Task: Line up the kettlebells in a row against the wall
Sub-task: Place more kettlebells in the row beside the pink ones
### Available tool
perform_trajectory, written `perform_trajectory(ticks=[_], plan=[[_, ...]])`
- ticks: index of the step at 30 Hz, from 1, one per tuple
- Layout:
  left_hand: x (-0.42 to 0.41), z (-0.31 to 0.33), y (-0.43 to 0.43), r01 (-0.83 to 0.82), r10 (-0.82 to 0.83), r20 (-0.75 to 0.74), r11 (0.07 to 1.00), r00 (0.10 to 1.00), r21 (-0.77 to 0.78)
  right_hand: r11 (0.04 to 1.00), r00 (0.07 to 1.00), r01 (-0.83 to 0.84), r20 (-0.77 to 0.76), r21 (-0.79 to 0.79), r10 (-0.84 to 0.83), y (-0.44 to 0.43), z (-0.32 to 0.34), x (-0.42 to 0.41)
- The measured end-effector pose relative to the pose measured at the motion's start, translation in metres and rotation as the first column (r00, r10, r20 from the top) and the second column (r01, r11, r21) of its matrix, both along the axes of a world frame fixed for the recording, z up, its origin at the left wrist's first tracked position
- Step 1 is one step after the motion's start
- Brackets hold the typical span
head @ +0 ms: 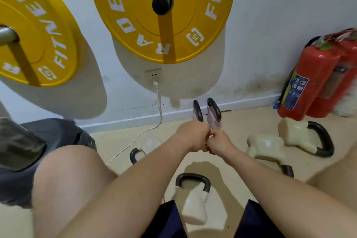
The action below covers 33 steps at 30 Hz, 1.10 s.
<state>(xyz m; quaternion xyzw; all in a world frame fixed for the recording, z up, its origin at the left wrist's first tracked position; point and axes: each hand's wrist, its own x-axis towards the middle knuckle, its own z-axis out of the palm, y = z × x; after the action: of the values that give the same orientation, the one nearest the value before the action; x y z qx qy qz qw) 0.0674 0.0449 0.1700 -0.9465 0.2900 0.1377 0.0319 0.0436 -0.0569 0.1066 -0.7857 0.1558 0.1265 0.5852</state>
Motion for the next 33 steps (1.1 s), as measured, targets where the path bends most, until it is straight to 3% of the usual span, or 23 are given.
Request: perform_trajectory(ticks=[5, 8, 13, 19, 21, 23, 26, 29, 33], plan=[[-0.023, -0.065, 0.03, -0.159, 0.143, -0.21, 0.986, 0.967, -0.058, 1.0, 0.994, 0.017, -0.107, -0.025, -0.019, 0.011, -0.038, -0.022], [-0.023, -0.102, 0.056, -0.29, 0.259, -0.341, 0.956, 0.904, -0.041, 0.998, 0.984, 0.029, -0.171, -0.051, -0.037, 0.016, -0.061, -0.018], [-0.02, -0.178, 0.087, -0.499, 0.465, -0.425, 0.866, 0.777, 0.033, 0.988, 0.96, -0.057, -0.279, -0.141, 0.015, 0.025, -0.112, 0.007], [-0.023, -0.248, 0.077, -0.436, 0.435, -0.585, 0.887, 0.684, 0.15, 0.934, 0.866, -0.268, -0.484, -0.234, 0.127, 0.025, -0.174, 0.026], [-0.018, -0.265, 0.07, -0.502, 0.464, -0.614, 0.856, 0.638, 0.124, 0.921, 0.834, -0.292, -0.54, -0.257, 0.114, 0.023, -0.194, 0.034], [-0.008, -0.275, 0.059, -0.664, 0.544, -0.655, 0.743, 0.525, 0.085, 0.912, 0.799, -0.322, -0.589, -0.253, 0.119, 0.023, -0.208, 0.04], [0.013, -0.288, 0.039, -0.873, 0.658, -0.691, 0.481, 0.299, 0.081, 0.909, 0.767, -0.335, -0.632, -0.246, 0.112, 0.028, -0.228, 0.043], [0.027, -0.304, 0.022, -0.946, 0.629, -0.773, 0.296, 0.086, 0.135, 0.935, 0.778, -0.245, -0.628, -0.257, 0.031, 0.034, -0.247, 0.039], [0.036, -0.315, 0.008, -0.961, 0.488, -0.832, -0.067, -0.265, 0.267, 0.911, 0.773, -0.261, -0.634, -0.318, 0.0, 0.036, -0.251, 0.043]])
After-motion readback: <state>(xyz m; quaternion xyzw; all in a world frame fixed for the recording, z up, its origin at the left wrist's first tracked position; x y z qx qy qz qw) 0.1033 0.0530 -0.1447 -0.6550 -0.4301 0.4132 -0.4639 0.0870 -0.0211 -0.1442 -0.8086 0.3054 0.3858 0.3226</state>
